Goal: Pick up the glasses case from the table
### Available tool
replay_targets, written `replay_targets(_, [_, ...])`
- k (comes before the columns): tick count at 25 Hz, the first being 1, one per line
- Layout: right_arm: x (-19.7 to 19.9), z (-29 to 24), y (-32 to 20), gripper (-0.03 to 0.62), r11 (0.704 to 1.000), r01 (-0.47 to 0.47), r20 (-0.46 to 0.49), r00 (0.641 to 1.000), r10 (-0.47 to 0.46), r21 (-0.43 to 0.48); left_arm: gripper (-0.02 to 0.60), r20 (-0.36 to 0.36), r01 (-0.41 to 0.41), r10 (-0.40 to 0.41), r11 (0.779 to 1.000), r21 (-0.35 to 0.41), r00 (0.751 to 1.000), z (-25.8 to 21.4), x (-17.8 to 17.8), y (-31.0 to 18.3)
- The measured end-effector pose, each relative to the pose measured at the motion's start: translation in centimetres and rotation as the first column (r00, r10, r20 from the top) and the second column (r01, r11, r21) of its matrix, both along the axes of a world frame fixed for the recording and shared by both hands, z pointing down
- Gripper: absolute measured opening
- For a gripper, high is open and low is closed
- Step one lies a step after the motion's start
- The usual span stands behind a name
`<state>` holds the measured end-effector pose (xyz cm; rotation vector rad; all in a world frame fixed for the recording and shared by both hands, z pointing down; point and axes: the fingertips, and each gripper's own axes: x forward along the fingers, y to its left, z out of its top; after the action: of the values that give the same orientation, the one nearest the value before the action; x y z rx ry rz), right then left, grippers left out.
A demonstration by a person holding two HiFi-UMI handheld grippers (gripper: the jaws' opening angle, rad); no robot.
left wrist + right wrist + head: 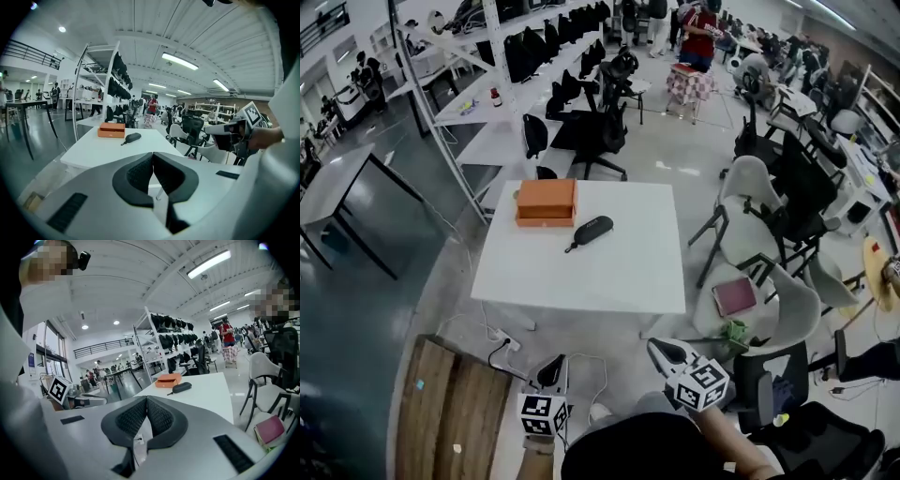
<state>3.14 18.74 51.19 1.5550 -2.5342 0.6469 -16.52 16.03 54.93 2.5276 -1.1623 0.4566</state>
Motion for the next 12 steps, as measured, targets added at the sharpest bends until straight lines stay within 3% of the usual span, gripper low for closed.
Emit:
replay_targets(6, [-2.0, -0.6, -3.7, 0.028, 1.0, 0.019, -0.009, 1.0, -0.019, -0.004, 0.02, -0.005, 0.04, -0.041, 0.999, -0.018, 0.999, 0.1, -2.8, -2.7])
replay_targets(12, [-1.4, 0.6, -10.0, 0.028, 0.998, 0.066, 0.013, 0.998, -0.066, -0.01, 0.02, 0.023, 0.08, -0.079, 0.996, -0.033, 0.997, 1.1, -1.8, -7.3])
